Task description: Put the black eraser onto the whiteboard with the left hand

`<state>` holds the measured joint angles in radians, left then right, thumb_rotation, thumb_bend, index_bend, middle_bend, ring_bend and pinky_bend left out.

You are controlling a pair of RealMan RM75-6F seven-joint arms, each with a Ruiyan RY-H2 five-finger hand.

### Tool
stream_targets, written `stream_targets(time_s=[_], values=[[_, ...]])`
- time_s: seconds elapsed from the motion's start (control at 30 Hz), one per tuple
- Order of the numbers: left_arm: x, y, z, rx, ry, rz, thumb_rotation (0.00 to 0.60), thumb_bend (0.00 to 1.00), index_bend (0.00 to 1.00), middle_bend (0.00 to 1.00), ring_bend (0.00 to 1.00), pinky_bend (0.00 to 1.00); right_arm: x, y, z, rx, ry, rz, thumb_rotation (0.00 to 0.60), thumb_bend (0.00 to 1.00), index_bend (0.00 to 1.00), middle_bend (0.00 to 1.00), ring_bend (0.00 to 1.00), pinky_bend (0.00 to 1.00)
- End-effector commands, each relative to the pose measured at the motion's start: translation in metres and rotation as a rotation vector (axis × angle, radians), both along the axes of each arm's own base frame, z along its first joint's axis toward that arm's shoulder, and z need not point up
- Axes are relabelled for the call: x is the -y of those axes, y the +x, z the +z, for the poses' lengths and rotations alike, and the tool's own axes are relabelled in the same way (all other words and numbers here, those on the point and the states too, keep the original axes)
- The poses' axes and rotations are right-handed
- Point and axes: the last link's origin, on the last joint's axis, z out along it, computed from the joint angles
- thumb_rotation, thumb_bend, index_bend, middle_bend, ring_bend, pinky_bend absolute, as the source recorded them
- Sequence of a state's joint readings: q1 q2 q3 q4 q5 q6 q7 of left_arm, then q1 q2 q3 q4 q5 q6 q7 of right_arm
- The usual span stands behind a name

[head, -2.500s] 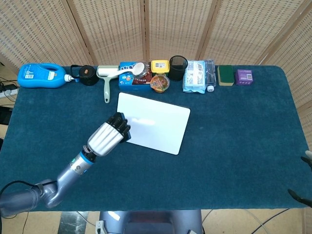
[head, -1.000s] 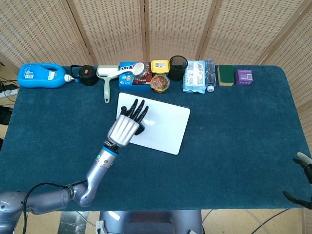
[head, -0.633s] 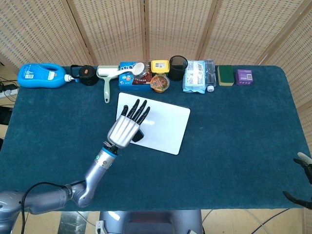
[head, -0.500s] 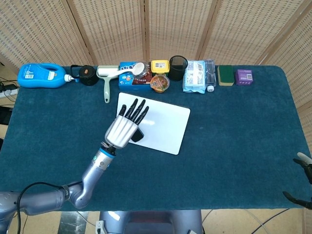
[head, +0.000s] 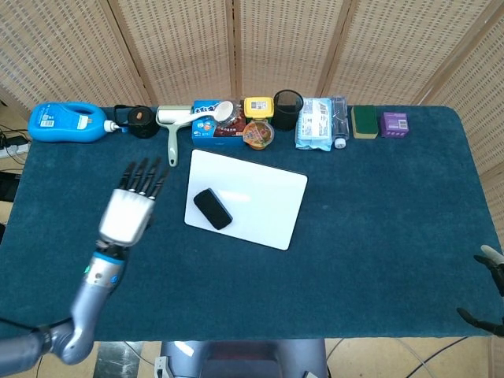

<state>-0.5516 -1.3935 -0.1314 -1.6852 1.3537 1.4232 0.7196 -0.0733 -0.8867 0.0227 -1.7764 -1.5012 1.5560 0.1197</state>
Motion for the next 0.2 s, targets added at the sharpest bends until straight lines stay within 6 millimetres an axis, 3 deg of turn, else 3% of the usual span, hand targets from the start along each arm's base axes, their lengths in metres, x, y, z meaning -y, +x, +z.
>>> stream_targets(time_s=[0.03,0.2], values=[[0.053,-0.057,0.05,0.232,-0.052,0.258,0.6,0.0,0.0,0.0,0.0,0.09,0.001,-0.001,0.002,-0.032,-0.04,0.0,0.6,0.0,0.18,0.13,0.15,0.14],[0.095,-0.091,0.066,0.394,-0.097,0.354,0.6,0.0,0.0,0.0,0.0,0.08,-0.001,0.0,0.005,-0.055,-0.09,0.008,0.6,0.0,0.18,0.13,0.15,0.14]])
